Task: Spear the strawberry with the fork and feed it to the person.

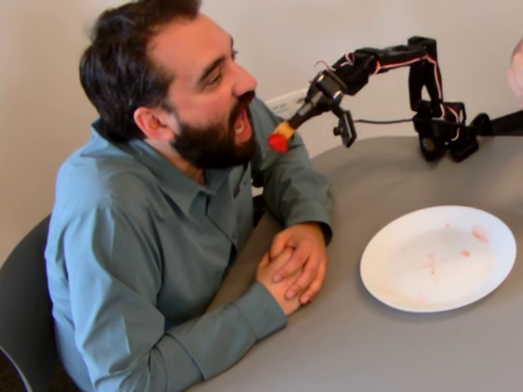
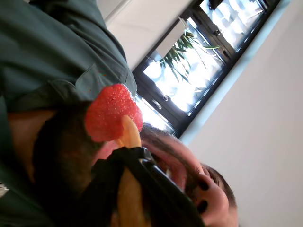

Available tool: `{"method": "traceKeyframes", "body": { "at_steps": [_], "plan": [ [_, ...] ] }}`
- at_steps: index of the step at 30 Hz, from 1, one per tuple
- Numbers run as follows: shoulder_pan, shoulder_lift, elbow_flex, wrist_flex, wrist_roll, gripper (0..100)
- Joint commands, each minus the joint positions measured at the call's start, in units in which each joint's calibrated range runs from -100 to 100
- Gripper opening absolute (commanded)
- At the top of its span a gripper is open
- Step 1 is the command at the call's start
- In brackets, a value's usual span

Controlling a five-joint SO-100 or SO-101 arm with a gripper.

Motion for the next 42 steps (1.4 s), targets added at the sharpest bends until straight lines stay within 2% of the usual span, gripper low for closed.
{"method": "traceKeyframes", "body": {
  "at_steps": [1,7,20,36,39,42],
  "plan": [
    [0.17,-0.55,-8.27,-0.9,0.2,2],
    [0.09,-0.21,-12.69,-1.08,1.93,2],
    [3.75,7.24,-16.57,-4.04,1.4,2],
    [5.99,8.0,-16.11,-7.78,1.51,2],
    [4.42,6.99,-15.21,-3.86,0.14,2],
    [-0.88,3.09,-16.93,16.94,-6.25,2]
  ]
}}
